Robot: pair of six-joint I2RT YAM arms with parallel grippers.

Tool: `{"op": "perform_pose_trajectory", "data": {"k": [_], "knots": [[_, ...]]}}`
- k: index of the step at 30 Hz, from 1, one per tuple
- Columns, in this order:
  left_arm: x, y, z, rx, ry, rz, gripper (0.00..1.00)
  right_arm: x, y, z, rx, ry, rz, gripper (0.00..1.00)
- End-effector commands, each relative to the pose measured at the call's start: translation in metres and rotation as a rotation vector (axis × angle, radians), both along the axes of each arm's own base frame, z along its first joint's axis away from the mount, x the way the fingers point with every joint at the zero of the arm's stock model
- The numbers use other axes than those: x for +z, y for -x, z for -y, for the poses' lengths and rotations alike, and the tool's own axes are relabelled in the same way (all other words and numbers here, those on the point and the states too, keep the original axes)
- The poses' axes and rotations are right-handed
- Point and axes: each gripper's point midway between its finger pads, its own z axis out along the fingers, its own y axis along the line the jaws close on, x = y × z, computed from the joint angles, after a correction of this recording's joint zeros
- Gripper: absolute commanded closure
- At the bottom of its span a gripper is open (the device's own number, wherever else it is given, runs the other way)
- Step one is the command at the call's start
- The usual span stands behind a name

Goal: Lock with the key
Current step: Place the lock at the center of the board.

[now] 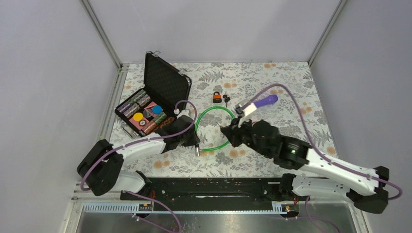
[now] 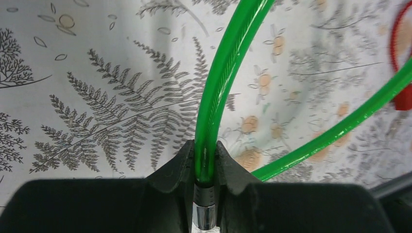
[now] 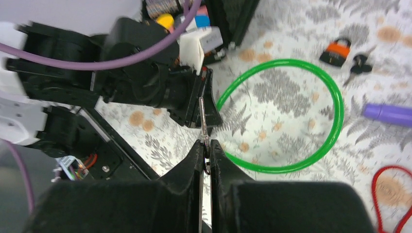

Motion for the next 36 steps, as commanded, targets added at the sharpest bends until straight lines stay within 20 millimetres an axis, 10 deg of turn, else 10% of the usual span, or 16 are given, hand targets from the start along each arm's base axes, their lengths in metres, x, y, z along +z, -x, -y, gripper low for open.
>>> {"op": "perform_pose_trajectory", "data": {"k": [1, 13, 24, 30, 36], "knots": [[-0.002, -0.015, 0.008, 0.012, -0.002, 0.050, 1.00, -0.039, -0.012, -0.016, -0.099, 0.002, -0.126, 1.00], [0.001, -0.015, -0.015, 0.071, -0.046, 0.102, 0.42, -0.150, -0.034, -0.049, -0.179, 0.137, -0.393, 1.00], [0.079, -0.016, -0.056, 0.205, -0.024, 0.302, 0.01, -0.213, -0.048, -0.071, -0.184, 0.252, -0.543, 0.93], [0.141, -0.013, -0.081, 0.260, -0.002, 0.433, 0.01, -0.220, -0.054, -0.066, -0.225, 0.281, -0.551, 0.70], [0.191, -0.004, -0.107, 0.289, -0.036, 0.508, 0.01, -0.185, -0.067, -0.037, -0.309, 0.279, -0.458, 0.42]]}}
